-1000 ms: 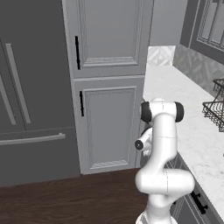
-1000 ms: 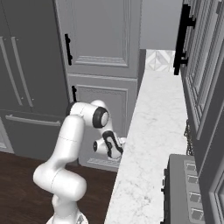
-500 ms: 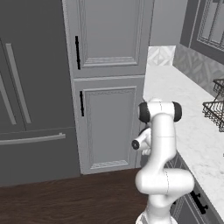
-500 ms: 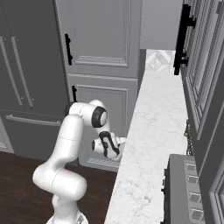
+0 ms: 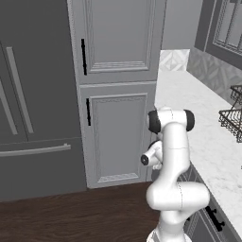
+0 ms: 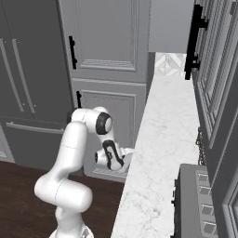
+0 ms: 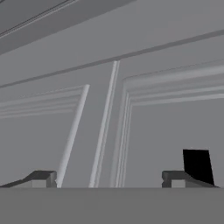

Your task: Take a straw from the drawer in front and place it inside the glass cup on the dining counter.

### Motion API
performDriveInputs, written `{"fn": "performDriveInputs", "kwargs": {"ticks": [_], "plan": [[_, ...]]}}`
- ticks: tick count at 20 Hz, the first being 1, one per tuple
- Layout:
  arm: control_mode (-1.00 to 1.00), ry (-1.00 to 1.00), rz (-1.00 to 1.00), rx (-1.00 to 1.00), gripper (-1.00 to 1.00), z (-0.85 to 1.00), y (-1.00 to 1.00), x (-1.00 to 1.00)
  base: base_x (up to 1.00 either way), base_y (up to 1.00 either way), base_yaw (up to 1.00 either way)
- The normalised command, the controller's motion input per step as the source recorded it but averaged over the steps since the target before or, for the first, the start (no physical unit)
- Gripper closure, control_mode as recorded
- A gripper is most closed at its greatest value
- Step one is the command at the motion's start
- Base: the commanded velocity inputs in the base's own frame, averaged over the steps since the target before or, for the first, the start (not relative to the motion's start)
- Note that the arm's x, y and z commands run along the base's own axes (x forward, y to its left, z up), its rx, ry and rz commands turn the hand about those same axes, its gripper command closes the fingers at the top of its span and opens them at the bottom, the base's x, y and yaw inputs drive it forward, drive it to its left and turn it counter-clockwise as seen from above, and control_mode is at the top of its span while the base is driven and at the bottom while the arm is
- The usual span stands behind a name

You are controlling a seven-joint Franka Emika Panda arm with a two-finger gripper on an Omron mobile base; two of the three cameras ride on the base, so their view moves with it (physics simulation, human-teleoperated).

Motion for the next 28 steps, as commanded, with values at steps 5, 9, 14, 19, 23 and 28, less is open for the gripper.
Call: {"fn": "performDriveInputs", "kwargs": {"ticks": [5, 9, 14, 19, 23, 28], "plan": [[-1.0, -0.08, 0.0, -0.01, -1.0, 0.0, 0.03, -0.27, 0.0, 0.0, 0.0], [-1.0, -0.05, -0.01, -0.01, -1.0, 0.07, 0.04, -0.23, 0.0, 0.0, 0.0], [-1.0, -0.19, -0.03, -0.05, -1.0, 0.51, 0.0, -0.08, 0.0, 0.0, 0.0], [-1.0, -0.03, -0.03, -0.01, -1.0, 0.29, 0.0, 0.01, 0.0, 0.0, 0.0], [-1.0, 0.0, -0.04, 0.0, -1.0, 0.08, -0.08, 0.09, 0.0, 0.0, 0.0], [-1.0, 0.05, 0.0, 0.0, -1.0, -0.09, -0.24, 0.37, 0.0, 0.0, 0.0]]}}
